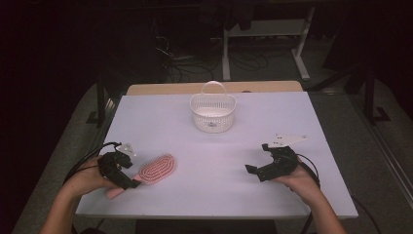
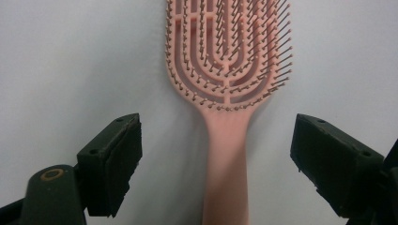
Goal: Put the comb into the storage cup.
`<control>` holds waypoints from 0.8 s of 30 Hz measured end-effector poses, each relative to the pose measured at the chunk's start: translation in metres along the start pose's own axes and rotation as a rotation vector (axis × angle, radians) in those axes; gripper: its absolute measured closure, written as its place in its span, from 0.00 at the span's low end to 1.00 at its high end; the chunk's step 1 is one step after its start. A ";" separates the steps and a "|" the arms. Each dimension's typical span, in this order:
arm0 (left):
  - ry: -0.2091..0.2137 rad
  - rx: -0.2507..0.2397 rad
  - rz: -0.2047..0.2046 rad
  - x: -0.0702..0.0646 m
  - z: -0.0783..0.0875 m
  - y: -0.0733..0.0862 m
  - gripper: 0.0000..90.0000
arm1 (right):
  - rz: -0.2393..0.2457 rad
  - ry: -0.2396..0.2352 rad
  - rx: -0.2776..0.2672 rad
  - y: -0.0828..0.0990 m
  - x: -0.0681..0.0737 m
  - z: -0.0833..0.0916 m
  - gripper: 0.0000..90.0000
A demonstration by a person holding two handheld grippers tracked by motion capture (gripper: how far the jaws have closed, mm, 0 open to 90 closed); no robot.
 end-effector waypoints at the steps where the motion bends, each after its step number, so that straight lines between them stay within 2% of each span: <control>1: 0.001 0.002 0.002 0.000 0.000 0.000 0.22 | 0.000 0.001 0.000 0.000 0.000 0.000 0.00; 10: 0.007 0.039 -0.003 -0.001 -0.005 0.001 0.31 | -0.001 0.000 0.000 0.000 0.000 0.000 0.00; 24: 0.009 0.090 0.023 0.001 -0.011 0.003 0.47 | -0.001 0.000 0.001 0.000 0.000 -0.001 0.00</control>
Point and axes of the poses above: each handheld gripper's, and its own axes: z roughly backward along the jaws, y roughly out of its underside, x roughly to its left, the point moved 8 cm from there along -z, roughly forward along the jaws, and after that the axes turned 15 degrees about y, right-handed, at the moved point
